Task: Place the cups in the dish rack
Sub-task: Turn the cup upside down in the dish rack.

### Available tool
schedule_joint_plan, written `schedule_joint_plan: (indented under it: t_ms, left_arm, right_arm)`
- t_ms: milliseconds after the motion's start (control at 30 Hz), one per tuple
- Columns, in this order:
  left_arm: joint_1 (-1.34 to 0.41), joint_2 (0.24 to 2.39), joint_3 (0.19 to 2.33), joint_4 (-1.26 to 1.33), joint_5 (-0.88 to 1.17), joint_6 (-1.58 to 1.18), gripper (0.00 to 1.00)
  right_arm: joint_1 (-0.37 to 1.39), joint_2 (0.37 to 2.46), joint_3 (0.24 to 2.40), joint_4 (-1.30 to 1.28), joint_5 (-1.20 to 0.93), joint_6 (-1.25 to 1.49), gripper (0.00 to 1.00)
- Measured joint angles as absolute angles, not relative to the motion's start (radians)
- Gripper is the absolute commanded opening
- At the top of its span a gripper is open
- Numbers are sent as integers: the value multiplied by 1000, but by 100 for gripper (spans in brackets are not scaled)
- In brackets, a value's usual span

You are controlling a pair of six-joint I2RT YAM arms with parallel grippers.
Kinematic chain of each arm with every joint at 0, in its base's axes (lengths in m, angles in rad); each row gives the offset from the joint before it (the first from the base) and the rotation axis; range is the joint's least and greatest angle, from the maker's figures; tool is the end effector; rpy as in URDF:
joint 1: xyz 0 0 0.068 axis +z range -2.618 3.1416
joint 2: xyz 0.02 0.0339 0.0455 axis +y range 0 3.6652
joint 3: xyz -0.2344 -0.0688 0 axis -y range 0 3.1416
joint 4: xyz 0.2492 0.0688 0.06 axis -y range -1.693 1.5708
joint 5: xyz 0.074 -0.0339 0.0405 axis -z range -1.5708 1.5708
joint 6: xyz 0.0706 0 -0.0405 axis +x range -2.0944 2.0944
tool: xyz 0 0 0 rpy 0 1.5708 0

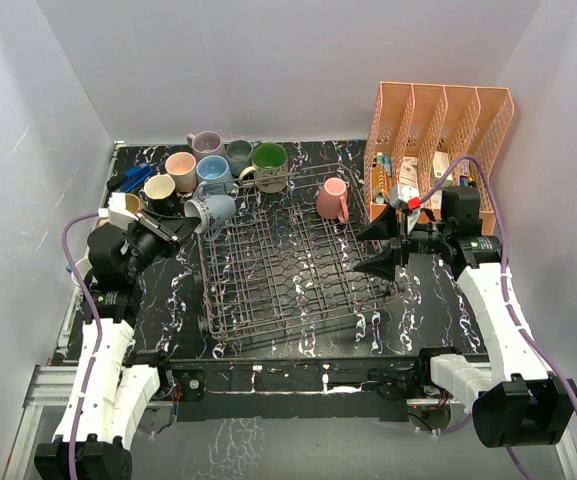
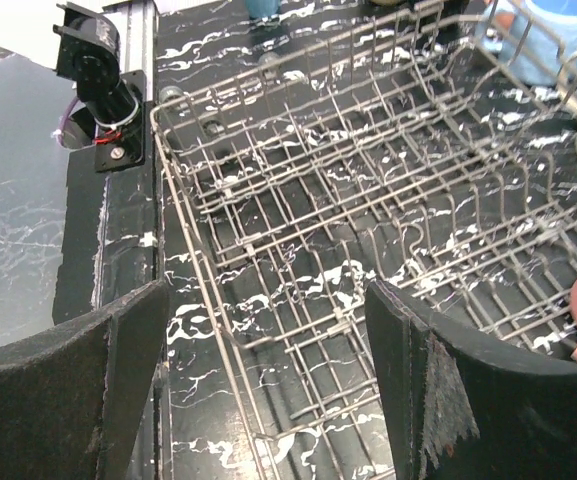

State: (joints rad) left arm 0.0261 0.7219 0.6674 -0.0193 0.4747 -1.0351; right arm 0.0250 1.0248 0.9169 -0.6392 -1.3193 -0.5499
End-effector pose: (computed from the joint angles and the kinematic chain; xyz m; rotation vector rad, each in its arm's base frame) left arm 0.2334 -0.0262 0.3046 -0.5388 1.6844 -1.1401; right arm 0.2179 0.0738 0.2844 -1.0887 1.5442 1.1375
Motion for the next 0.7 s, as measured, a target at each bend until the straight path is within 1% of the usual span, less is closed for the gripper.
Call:
schedule_joint_plan:
  t_ms: [167, 300, 367, 467, 700]
  left_arm:
    - [-12, 653, 625, 115, 485, -1241, 0]
    - [-64, 612, 624, 209, 470, -1343, 0]
    - [-106, 612, 624, 252, 451, -1375, 0]
    - [-214, 647, 622, 321, 405, -1407, 0]
    - [-558, 831, 620, 514, 270, -1403, 0]
  right_arm:
    - [25, 976, 991, -679, -1357, -569, 81]
    - [25, 923, 996, -649, -1398, -540, 81]
    - [25, 892, 985, -562, -1406, -467, 82]
    - [25, 835, 941, -382, -1404, -330, 82]
    - [25, 791, 871, -62, -1370, -49, 81]
